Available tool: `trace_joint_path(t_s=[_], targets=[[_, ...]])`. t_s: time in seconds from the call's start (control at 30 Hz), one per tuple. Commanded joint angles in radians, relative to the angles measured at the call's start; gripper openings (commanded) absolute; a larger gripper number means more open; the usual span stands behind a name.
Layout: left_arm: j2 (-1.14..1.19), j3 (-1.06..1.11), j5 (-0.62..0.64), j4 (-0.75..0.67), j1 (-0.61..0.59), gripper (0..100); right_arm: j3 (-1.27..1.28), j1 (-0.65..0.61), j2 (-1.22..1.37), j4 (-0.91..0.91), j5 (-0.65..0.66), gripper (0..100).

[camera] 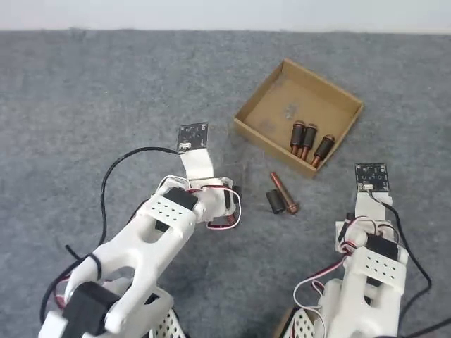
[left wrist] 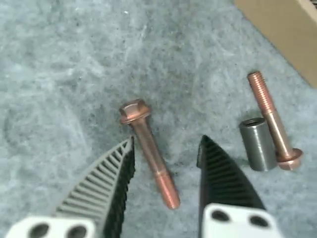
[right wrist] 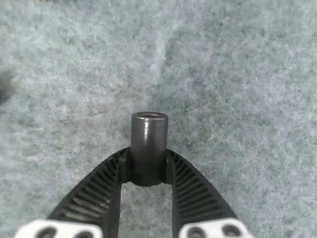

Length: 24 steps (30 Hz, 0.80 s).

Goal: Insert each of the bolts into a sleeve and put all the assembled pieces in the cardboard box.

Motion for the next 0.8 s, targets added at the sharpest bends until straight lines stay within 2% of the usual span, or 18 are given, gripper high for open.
trace_joint_path(t_s=[0.0,0.37,0.57,0.7,0.77], targets=[[-0.006,-0.035,0.015,-0.02,-0.008,14,-0.008,-0.016,-0.031,-0.018,0.02,0.6],[0.31,-0.338,0.015,0.198,-0.02,12,-0.008,-0.016,-0.031,-0.018,0.02,0.6],[0.336,-0.361,0.015,0.227,-0.014,11,-0.008,-0.016,-0.031,-0.018,0.02,0.6],[0.336,-0.36,0.014,0.226,-0.014,0,-0.008,-0.016,-0.031,-0.018,0.02,0.6],[0.333,-0.358,0.012,0.226,-0.014,2,-0.008,-0.015,-0.031,-0.018,0.02,0.6]])
